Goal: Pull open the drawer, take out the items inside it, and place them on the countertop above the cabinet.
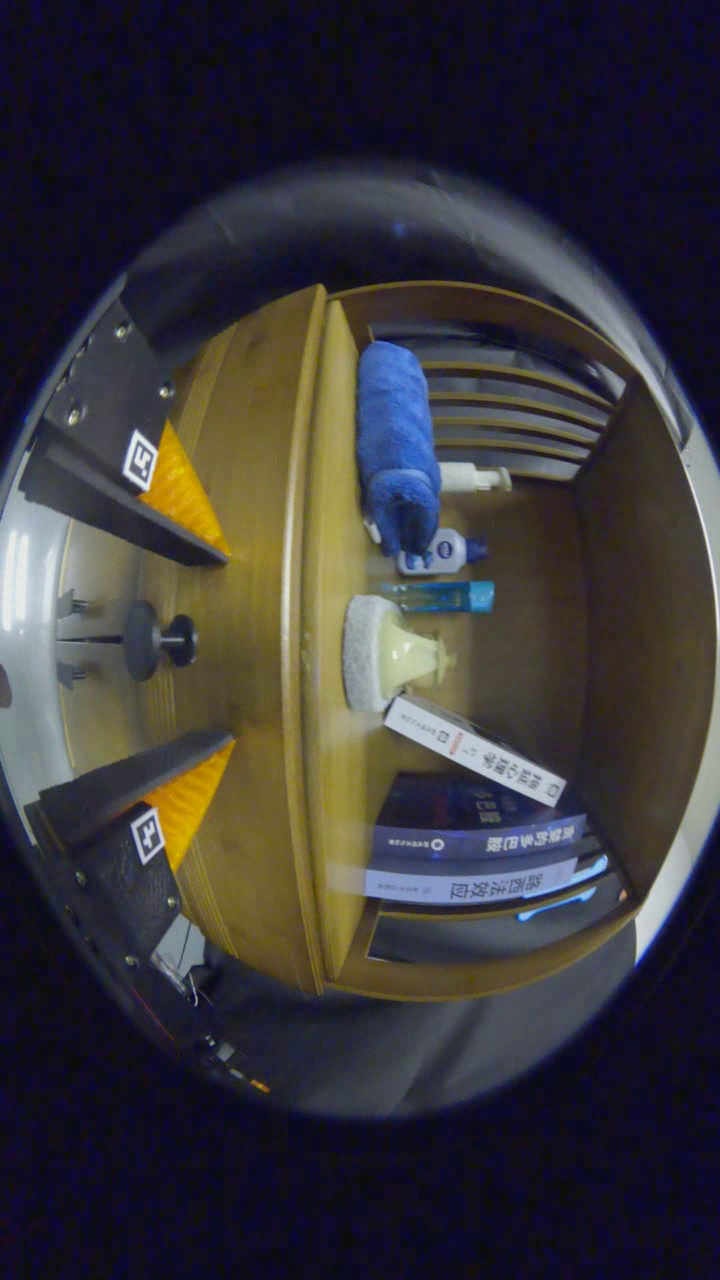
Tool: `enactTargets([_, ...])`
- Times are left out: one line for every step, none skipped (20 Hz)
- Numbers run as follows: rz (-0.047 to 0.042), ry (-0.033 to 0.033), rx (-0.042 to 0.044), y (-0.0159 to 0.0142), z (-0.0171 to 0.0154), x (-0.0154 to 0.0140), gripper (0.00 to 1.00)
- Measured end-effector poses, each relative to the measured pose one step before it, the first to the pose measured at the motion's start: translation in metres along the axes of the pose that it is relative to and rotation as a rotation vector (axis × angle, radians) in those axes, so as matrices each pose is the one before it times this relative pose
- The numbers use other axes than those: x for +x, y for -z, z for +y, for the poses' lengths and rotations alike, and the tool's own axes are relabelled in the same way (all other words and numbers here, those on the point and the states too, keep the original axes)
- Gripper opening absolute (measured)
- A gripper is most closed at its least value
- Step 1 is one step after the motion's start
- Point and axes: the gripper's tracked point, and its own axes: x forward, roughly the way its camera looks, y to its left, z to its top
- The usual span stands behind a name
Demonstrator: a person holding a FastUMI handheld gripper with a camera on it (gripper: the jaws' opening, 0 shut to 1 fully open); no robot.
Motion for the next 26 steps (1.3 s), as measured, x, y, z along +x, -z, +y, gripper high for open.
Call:
enactTargets([-0.02183,-0.00447,-0.00006,-0.00812,0.0018,-0.01222,0.99])
enactTargets([-0.0175,-0.00097,0.00397,-0.01015,0.00268,-0.0161,0.99])
enactTargets([-0.01457,0.00621,0.00777,-0.0099,-0.00034,-0.01877,0.99])
enactTargets([-0.02227,0.00297,0.01625,-0.01303,0.00082,-0.0194,0.99])
enactTargets([-0.02805,-0.00254,0.02361,-0.01591,0.00081,-0.02048,0.99])
enactTargets([-0.03149,-0.00832,0.02788,-0.01708,0.00185,-0.01846,0.99])
enactTargets([-0.02362,-0.00571,0.01922,-0.01415,-0.00185,-0.01809,0.99])
enactTargets([-0.01929,0.00009,0.00732,-0.01875,-0.00021,-0.02054,0.99])
enactTargets([-0.01726,0.00591,0.00191,-0.01673,-0.00299,-0.02059,0.98])
enactTargets([-0.02575,0.00114,0.00186,-0.01847,-0.00304,-0.02006,0.99])
enactTargets([-0.0189,0.00046,0.003,-0.0152,-0.00297,-0.01821,0.99])
enactTargets([-0.01938,0.00054,0.00229,-0.01497,-0.00366,-0.01645,0.99])
enactTargets([-0.00956,-0.00414,-0.00109,-0.0111,-0.0025,-0.01519,0.99])
enactTargets([-0.014,-0.00223,-0.00707,-0.01092,-0.00185,-0.01379,0.98])
enactTargets([-0.01131,-0.00282,-0.01211,-0.00835,-0.00388,-0.01164,0.98])
enactTargets([-0.00804,0.00192,-0.00943,-0.00835,-0.00324,-0.01136,0.98])
enactTargets([-0.01036,0.00121,-0.00583,-0.00676,-0.00391,-0.0098,0.98])
enactTargets([-0.00487,-0.00274,0.00819,-0.00499,-0.00146,-0.00823,0.99])
enactTargets([-0.0017,-0.01049,0.00769,-0.00335,-0.00029,-0.00887,0.98])
enactTargets([-0.00004,-0.00728,0.00597,-0.00222,-0.00055,-0.00593,0.98])
enactTargets([-0.00379,0.00138,-0.00152,-0.00191,-0.00548,-0.00458,0.98])
enactTargets([-0.00431,0.00736,-0.00179,-0.0018,-0.00505,-0.003,0.99])
enactTargets([-0.00173,0.0077,-0.00203,-0.00028,-0.00468,-0.00256,0.99])
enactTargets([0.00189,0.00362,-0.00002,0.00061,-0.00281,-0.00187,0.99])
enactTargets([0.00048,0.00324,-0.00004,0.00113,-0.00237,-0.00103,0.99])
enactTargets([-0.00172,0.00505,-0.00372,0.00002,-0.00324,-0.0002,0.99])
